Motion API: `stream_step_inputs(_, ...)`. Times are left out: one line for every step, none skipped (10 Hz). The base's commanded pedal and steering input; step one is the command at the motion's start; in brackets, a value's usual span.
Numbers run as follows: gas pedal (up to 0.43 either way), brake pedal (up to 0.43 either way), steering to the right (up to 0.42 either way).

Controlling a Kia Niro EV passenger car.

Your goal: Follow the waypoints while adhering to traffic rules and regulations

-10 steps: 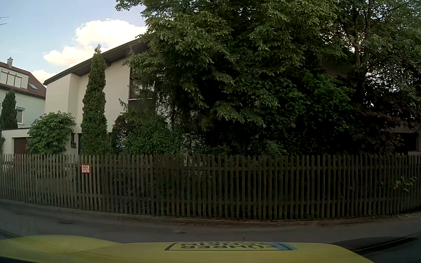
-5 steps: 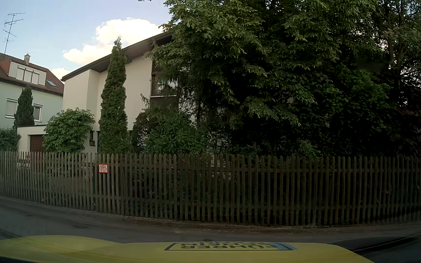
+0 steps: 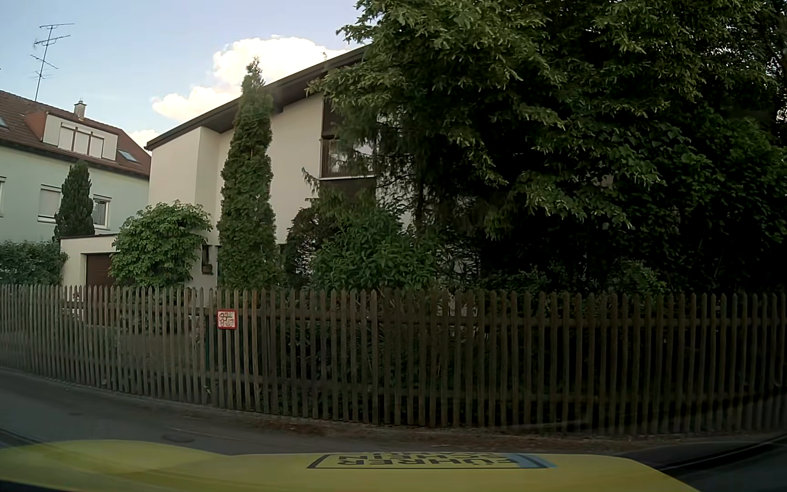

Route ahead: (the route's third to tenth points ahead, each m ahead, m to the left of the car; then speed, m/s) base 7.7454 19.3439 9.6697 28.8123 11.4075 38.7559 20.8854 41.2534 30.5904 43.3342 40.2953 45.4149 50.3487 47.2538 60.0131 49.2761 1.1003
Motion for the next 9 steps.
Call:
stream_step_inputs(0.0, 0.091, -0.545)
stream_step_inputs(0.0, 0.104, -0.545)
stream_step_inputs(0.0, 0.104, -0.545)
stream_step_inputs(0.0, 0.116, -0.546)
stream_step_inputs(0.0, 0.122, -0.55)
stream_step_inputs(0.0, 0.128, -0.556)
stream_step_inputs(0.0, 0.134, -0.565)
stream_step_inputs(0.0, 0.14, -0.577)
stream_step_inputs(0.0, 0.146, -0.586)
